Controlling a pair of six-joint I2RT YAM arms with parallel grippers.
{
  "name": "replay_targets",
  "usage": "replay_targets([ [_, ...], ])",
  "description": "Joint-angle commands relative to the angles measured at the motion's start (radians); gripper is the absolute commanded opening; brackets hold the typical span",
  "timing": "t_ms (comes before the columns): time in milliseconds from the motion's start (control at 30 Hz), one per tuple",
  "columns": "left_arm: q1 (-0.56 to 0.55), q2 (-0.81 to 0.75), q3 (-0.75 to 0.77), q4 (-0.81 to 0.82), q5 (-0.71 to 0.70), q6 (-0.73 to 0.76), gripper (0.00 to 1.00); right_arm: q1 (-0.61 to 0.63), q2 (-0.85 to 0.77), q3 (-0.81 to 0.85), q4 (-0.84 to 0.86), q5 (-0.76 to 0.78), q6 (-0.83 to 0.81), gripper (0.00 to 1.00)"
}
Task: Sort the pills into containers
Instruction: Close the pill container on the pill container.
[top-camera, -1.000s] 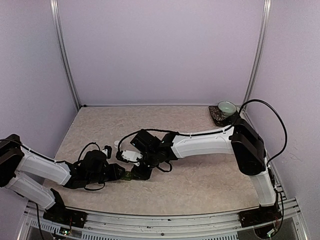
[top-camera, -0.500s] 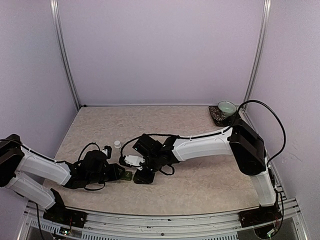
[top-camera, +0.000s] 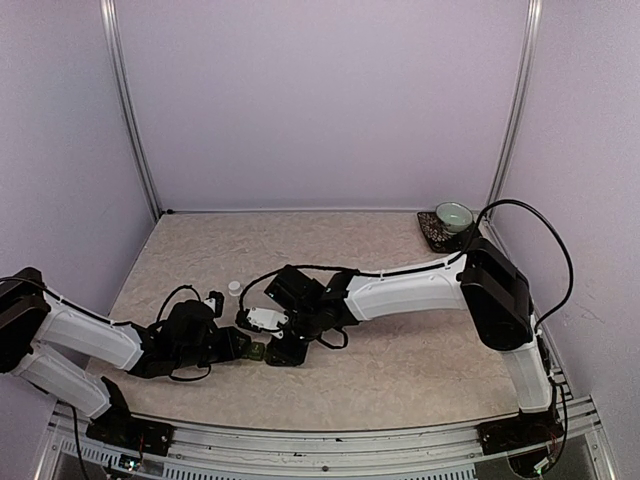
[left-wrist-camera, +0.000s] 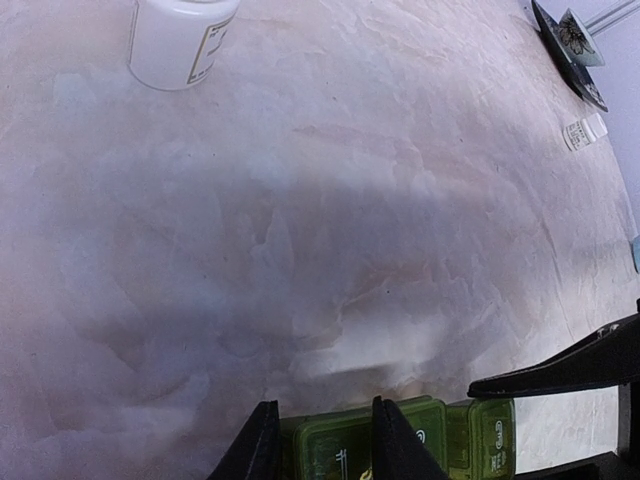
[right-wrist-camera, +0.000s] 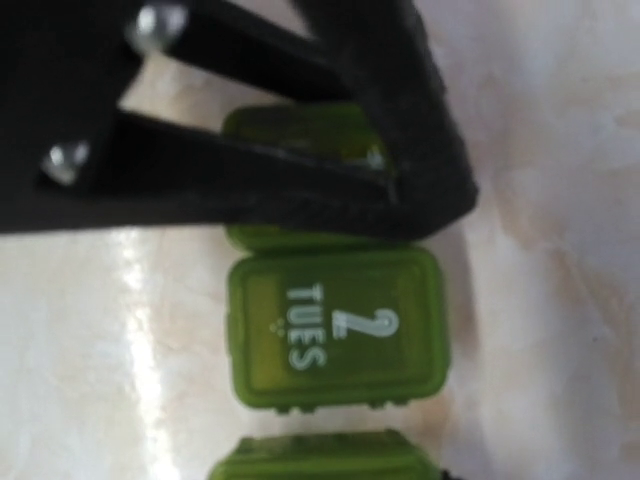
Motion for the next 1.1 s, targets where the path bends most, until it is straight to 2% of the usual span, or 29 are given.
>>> replay_targets([
  [0, -0.012, 0.025, -0.011, -0.085, 0.004, 0.006, 0.31, 0.009, -0.012, 0.043, 0.01, -0.006, -0.015, 0.37],
  [1067, -0.015, 0.001, -0.033, -0.07, -0.002, 0.0, 0.31, -0.002, 0.061, 0.103, -0.017, -0.036, -0.03, 0.37],
])
